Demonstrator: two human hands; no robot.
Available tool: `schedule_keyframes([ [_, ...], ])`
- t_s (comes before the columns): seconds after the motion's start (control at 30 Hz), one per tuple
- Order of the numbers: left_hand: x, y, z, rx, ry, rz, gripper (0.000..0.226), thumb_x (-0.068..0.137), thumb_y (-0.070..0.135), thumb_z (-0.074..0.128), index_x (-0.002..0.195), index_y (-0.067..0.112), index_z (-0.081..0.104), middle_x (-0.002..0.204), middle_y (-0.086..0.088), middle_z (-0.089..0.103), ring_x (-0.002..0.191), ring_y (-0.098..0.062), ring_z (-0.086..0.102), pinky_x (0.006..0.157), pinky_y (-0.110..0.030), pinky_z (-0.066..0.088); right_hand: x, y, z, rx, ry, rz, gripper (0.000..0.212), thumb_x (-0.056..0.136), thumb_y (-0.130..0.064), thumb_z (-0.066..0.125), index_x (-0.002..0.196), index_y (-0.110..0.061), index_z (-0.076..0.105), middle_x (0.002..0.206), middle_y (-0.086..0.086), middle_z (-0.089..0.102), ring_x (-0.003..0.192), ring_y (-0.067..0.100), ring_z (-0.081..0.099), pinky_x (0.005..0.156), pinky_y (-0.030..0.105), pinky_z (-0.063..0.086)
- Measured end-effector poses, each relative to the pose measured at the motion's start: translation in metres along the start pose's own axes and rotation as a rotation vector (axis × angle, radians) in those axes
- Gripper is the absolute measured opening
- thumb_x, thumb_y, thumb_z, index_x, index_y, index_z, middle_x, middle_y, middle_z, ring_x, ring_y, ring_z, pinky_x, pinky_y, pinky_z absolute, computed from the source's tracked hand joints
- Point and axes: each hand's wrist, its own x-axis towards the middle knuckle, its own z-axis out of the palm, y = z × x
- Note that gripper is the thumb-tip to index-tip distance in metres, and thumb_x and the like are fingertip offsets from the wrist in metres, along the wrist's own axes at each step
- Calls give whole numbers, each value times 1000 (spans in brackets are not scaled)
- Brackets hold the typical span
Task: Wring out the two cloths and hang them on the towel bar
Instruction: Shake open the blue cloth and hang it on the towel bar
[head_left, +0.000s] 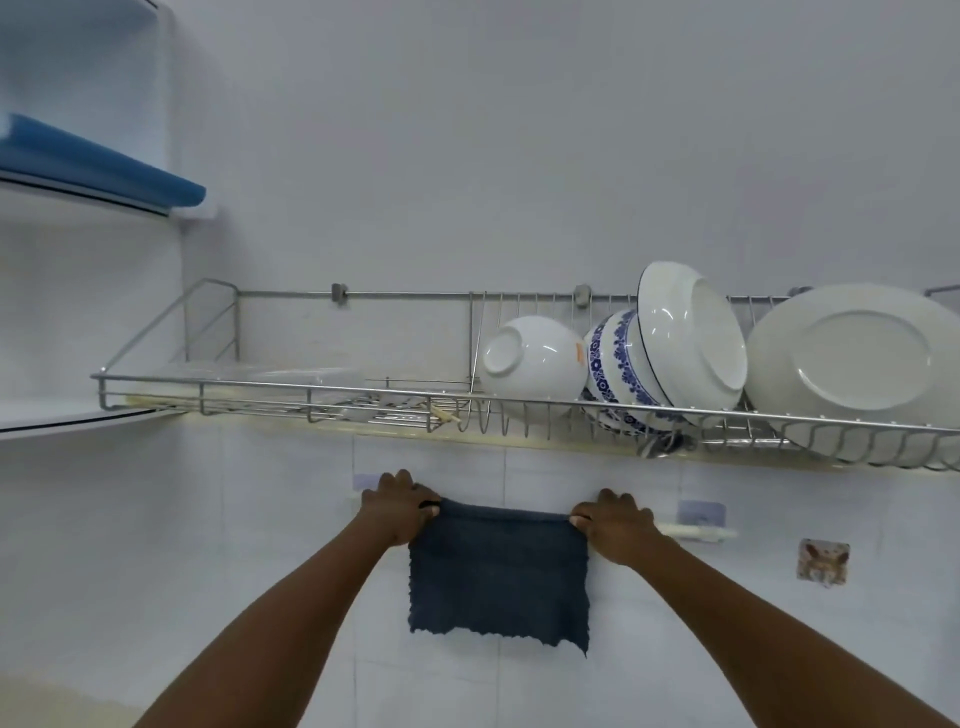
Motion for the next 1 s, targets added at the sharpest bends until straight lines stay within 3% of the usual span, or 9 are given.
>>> schedule_keyframes([
  [0.1, 5, 4, 7, -2, 9, -118, 36, 97, 43, 41, 131, 34, 51, 136, -10, 36, 128, -31, 33, 104, -48, 34, 7, -6, 8, 15, 125, 82, 35, 93, -44, 37, 112, -23, 57, 116, 7, 51, 108, 27, 46, 90, 41, 42],
  [0.2, 5, 12, 12, 48, 225, -160, 44, 92, 30, 56, 132, 16, 44, 138, -13, 36, 125, -30, 38, 98, -40, 40, 13, -14, 10, 62, 378, 92, 32, 86, -31, 57, 111, -10, 54, 107, 13, 56, 96, 29, 53, 70, 37, 48],
  [0.3, 1, 12, 19, 134, 311, -26, 46, 81, 9, 65, 125, 12, 51, 133, -11, 47, 121, -28, 45, 98, -37, 42, 12, -21, 14, -66, 431, -87, 18, 80, -26, 69, 82, -9, 64, 82, 10, 64, 77, 28, 57, 58, 33, 49],
  [0.43, -4, -7, 32, 144, 263, 93, 37, 87, 22, 62, 123, 22, 53, 131, -4, 56, 122, -24, 48, 108, -42, 33, 6, -25, 22, -79, 398, -157, 35, 97, -37, 38, 92, -17, 66, 97, 4, 66, 95, 28, 52, 76, 36, 39],
  [0.57, -5, -24, 29, 212, 203, 19, 63, 82, 18, 69, 139, 20, 41, 153, -8, 30, 145, -29, 20, 119, -52, 13, 9, -36, 14, -150, 241, -111, 39, 98, -45, 27, 111, -27, 60, 110, 1, 65, 101, 25, 50, 82, 37, 40],
  [0.67, -4, -18, 28, 203, 263, 87, 62, 81, 19, 71, 136, 19, 43, 150, -9, 37, 140, -28, 31, 117, -48, 15, 10, -42, 15, 10, 274, -146, 34, 98, -36, 34, 121, -23, 55, 115, 6, 62, 108, 27, 50, 92, 38, 43],
  [0.77, -4, -22, 35, 143, 215, 99, 48, 89, 20, 61, 133, 23, 44, 138, -3, 52, 132, -24, 43, 117, -51, 10, 7, -44, 20, 50, 259, -222, 26, 95, -28, 39, 102, -17, 61, 105, 7, 62, 100, 26, 55, 85, 38, 49],
  [0.9, -4, -38, 38, 116, 168, 30, 61, 88, 21, 62, 141, 23, 32, 144, -5, 45, 140, -24, 33, 116, -55, 4, 5, -50, 20, -15, 147, -226, 34, 97, -30, 37, 127, -21, 51, 126, 7, 57, 112, 28, 51, 98, 43, 41],
  [1.0, -10, -35, 43, 125, 245, 63, 83, 81, 26, 72, 147, 14, 23, 154, -12, 28, 145, -30, 20, 117, -53, 9, 5, -56, 20, 65, 218, -208, 39, 97, -28, 41, 135, -21, 44, 134, 7, 53, 118, 28, 49, 104, 43, 38],
])
